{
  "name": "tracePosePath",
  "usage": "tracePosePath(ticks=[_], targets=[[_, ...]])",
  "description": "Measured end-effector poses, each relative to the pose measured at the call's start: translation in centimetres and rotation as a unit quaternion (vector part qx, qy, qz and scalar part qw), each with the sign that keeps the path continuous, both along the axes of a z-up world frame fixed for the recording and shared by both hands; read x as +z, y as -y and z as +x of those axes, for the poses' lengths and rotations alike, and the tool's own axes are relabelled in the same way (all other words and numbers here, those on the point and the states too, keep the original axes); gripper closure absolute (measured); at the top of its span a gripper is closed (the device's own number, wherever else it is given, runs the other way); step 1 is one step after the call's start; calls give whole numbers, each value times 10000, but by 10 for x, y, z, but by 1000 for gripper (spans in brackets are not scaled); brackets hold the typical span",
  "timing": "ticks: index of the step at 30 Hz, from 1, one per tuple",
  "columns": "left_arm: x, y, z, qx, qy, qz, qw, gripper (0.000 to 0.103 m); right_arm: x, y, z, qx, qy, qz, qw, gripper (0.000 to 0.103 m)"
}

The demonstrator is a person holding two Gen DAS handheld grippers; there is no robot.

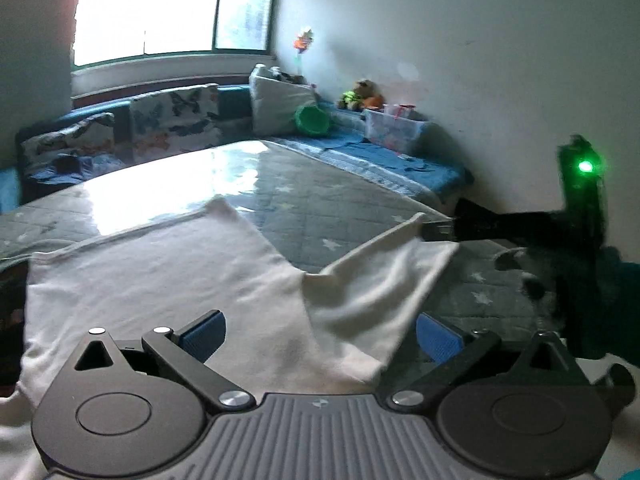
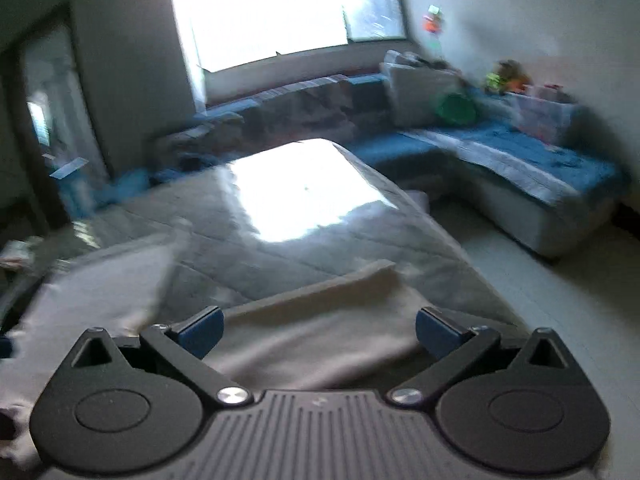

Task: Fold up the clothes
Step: 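Smooth the folded sleeve flat with the right gripper and release it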

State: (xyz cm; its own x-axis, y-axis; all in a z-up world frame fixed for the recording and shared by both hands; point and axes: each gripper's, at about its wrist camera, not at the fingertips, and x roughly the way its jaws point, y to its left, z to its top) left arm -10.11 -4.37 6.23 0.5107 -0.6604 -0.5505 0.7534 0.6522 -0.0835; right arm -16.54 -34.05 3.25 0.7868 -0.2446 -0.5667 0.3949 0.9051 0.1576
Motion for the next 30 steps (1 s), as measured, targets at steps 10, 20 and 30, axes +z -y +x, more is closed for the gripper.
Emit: tracePosePath(ticks=[10, 20, 30], targets=[[-11, -5, 16, 495, -324, 103, 9982, 0, -18, 27, -4, -419, -215, 273, 9985, 12], [-13, -9, 19, 668, -388, 133, 9969, 0, -21, 27, 4, -582, -256, 186, 9978, 43], [-17, -4, 18, 679, -365, 300, 9966, 0, -12, 43, -8, -644, -50, 579, 9962, 90]])
